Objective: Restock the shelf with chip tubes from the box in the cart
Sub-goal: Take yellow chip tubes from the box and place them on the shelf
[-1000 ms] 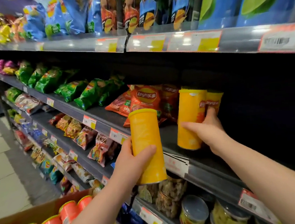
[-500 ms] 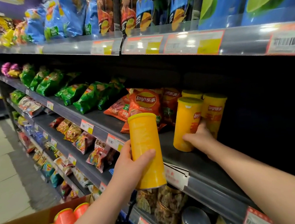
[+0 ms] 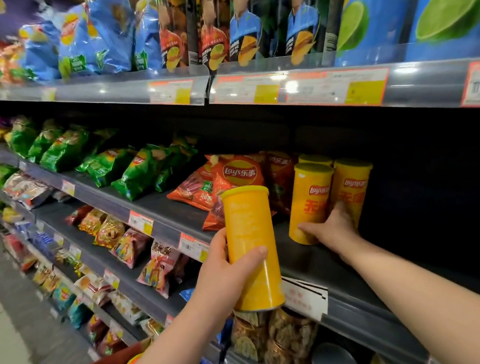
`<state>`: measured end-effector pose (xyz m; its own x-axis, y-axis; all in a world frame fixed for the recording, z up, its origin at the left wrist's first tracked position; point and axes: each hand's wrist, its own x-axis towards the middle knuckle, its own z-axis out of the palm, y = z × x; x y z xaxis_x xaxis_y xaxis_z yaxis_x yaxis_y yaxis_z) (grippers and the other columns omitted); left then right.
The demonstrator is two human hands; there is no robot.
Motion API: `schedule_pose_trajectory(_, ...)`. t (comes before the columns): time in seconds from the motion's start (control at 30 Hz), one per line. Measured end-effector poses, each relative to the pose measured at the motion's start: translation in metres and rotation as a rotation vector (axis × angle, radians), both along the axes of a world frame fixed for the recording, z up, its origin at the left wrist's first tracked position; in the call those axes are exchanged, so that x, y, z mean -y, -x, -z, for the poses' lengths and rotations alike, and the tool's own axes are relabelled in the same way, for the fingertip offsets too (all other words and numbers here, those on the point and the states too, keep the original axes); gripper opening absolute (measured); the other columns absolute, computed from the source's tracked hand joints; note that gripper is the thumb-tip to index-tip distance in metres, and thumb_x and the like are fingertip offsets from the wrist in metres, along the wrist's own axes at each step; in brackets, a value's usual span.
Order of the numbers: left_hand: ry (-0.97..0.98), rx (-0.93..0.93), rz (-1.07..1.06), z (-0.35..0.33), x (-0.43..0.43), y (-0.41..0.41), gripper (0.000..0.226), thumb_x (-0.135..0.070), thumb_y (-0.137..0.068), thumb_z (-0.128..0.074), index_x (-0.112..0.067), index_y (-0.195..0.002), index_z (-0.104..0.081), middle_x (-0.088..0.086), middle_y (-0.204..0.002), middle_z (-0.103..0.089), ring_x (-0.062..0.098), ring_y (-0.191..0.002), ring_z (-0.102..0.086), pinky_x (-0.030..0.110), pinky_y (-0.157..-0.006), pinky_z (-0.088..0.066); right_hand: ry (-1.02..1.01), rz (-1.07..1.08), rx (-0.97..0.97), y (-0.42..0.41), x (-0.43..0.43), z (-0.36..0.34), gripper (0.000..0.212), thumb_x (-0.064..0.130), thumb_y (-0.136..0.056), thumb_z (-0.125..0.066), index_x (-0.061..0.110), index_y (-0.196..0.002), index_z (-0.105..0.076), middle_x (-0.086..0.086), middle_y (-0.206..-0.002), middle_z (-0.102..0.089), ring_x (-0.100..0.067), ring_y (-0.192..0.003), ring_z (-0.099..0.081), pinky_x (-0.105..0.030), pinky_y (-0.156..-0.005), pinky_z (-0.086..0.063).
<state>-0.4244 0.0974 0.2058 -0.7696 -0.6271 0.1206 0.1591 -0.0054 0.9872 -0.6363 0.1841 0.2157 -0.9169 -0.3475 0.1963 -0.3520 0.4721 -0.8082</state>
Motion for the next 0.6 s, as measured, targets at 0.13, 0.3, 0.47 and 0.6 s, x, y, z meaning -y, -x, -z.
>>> schedule_pose_trajectory(0.13,0.006,-0.044,0.078,-0.004,-0.003,0.008,0.057,-0.041,-0.063,-0.082,-0.046,-0.107,-0.048,-0.012,-0.110,-0.065,0.009,-0.094,-0.066,0.027,-0.072,-0.053,0.106,-0.191,0.000,-0.028,-0.023,-0.014,0.049,0.016,-0.084,-0.067,0.025,-0.126,-0.044,-0.005,-0.131,-0.050,-0.022,-0.111,-0.054,-0.036,-0.091,-0.047)
schedule_pose_trajectory(0.3,0.045,-0.083,0.177,-0.009,-0.015,0.029,0.074,-0.040,-0.057,-0.083,-0.043,-0.122,-0.048,-0.014,-0.108,-0.068,0.007,-0.096,-0.067,0.030,-0.078,-0.055,0.059,-0.738,0.346,-0.069,-0.056,-0.032,0.056,0.023,-0.071,-0.063,0.037,-0.122,-0.043,0.005,-0.123,-0.060,-0.015,-0.109,-0.063,-0.034,-0.092,-0.053)
schedule_pose_trajectory(0.47,0.124,-0.068,0.275,-0.012,-0.028,0.046,0.072,-0.043,-0.063,-0.073,-0.043,-0.128,-0.043,-0.012,-0.120,-0.063,0.006,-0.102,-0.064,0.030,-0.084,-0.055,0.158,-0.629,0.390,-0.063,-0.075,-0.027,0.081,0.033,-0.058,-0.078,0.031,-0.129,-0.039,0.000,-0.127,-0.060,-0.019,-0.111,-0.063,-0.042,-0.094,-0.052)
schedule_pose_trajectory(0.6,0.552,0.098,0.111,0.003,-0.030,0.055,0.080,-0.055,-0.075,-0.066,-0.030,-0.144,-0.032,-0.017,-0.131,-0.042,0.003,-0.122,-0.042,0.028,-0.102,-0.039,0.105,-0.434,0.264,-0.049,-0.087,-0.023,0.097,0.047,-0.045,-0.081,0.036,-0.131,-0.036,0.004,-0.132,-0.055,-0.017,-0.118,-0.056,-0.045,-0.101,-0.047)
